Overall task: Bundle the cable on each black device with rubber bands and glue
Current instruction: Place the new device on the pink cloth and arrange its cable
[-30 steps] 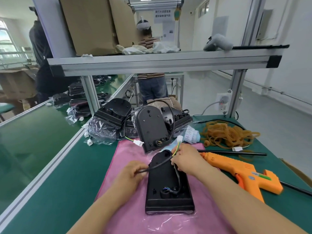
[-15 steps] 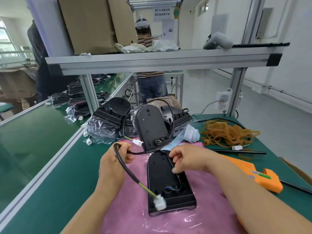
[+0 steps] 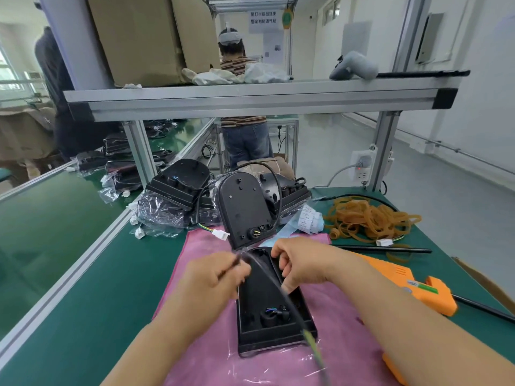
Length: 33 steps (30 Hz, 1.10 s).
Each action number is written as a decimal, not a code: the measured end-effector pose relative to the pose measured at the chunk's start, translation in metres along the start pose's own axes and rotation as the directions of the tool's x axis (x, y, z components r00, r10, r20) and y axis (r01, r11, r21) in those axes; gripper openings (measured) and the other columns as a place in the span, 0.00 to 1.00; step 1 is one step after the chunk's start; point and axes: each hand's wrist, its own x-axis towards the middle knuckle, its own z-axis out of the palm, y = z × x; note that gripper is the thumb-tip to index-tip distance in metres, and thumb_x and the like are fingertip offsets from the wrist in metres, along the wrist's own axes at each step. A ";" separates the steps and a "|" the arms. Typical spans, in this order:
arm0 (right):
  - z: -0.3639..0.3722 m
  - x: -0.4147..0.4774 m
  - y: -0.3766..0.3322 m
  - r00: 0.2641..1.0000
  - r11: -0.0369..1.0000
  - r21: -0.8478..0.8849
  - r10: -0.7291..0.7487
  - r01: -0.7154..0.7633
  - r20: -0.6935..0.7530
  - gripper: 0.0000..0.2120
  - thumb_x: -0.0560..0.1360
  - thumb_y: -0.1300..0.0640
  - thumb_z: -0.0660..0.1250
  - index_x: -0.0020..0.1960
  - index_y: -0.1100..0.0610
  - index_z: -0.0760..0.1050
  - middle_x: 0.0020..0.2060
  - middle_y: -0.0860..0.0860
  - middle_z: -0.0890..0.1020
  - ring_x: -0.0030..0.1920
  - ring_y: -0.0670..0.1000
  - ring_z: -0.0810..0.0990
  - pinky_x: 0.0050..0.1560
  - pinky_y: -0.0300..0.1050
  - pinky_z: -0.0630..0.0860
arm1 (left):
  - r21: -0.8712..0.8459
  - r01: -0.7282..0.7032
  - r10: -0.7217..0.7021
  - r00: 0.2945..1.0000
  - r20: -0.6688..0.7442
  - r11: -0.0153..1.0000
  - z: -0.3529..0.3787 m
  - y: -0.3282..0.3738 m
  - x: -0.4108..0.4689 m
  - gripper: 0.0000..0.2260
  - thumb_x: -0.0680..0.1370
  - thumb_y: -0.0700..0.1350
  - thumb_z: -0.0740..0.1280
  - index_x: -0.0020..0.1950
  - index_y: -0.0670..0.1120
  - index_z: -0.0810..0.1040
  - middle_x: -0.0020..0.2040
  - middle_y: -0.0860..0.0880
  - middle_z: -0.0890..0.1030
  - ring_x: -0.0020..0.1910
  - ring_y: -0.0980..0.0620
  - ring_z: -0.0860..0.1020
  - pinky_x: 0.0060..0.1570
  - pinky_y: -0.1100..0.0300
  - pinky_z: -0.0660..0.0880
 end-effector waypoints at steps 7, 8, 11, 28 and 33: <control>0.002 0.000 0.005 0.999 1.000 0.005 0.015 -0.015 -0.031 0.33 0.62 0.53 0.82 0.62 0.49 0.70 0.42 0.43 0.77 0.41 0.42 0.77 0.38 0.37 0.71 | 0.414 -0.165 0.021 0.944 0.330 0.895 -0.002 0.031 -0.018 0.07 0.79 0.51 0.65 0.56 0.56 0.79 0.46 0.56 0.83 0.46 0.58 0.77 0.49 0.61 0.73; 0.001 0.001 0.005 0.999 1.000 0.003 0.018 -0.018 -0.030 0.32 0.62 0.53 0.82 0.62 0.48 0.71 0.42 0.43 0.76 0.40 0.41 0.76 0.36 0.36 0.69 | 0.463 -0.161 -0.015 0.935 0.354 0.872 -0.003 0.032 -0.018 0.09 0.79 0.52 0.65 0.58 0.57 0.78 0.48 0.56 0.83 0.48 0.58 0.78 0.51 0.60 0.73; 0.001 0.001 0.005 0.999 1.000 0.008 0.028 -0.027 -0.021 0.31 0.63 0.53 0.82 0.60 0.48 0.71 0.42 0.43 0.77 0.40 0.41 0.76 0.36 0.36 0.68 | 0.568 -0.152 -0.111 0.909 0.402 0.809 -0.006 0.038 -0.019 0.13 0.78 0.52 0.65 0.62 0.59 0.76 0.54 0.56 0.82 0.55 0.57 0.76 0.56 0.61 0.72; -0.014 -0.049 -0.034 0.991 0.979 -0.161 -0.115 0.125 0.070 0.13 0.69 0.43 0.75 0.36 0.50 0.76 0.33 0.45 0.81 0.32 0.41 0.76 0.34 0.36 0.72 | 0.782 -0.115 -0.393 0.814 0.428 0.612 0.020 0.057 -0.001 0.15 0.75 0.50 0.72 0.62 0.53 0.79 0.61 0.46 0.76 0.63 0.45 0.71 0.55 0.58 0.71; 0.001 -0.080 -0.056 0.905 0.947 -0.273 -0.041 0.171 0.424 0.15 0.69 0.44 0.76 0.42 0.56 0.82 0.33 0.47 0.83 0.29 0.43 0.77 0.28 0.32 0.71 | 0.772 -0.087 -0.387 0.827 0.409 0.630 0.016 0.053 0.002 0.16 0.72 0.52 0.75 0.58 0.52 0.80 0.54 0.48 0.78 0.55 0.45 0.76 0.51 0.57 0.73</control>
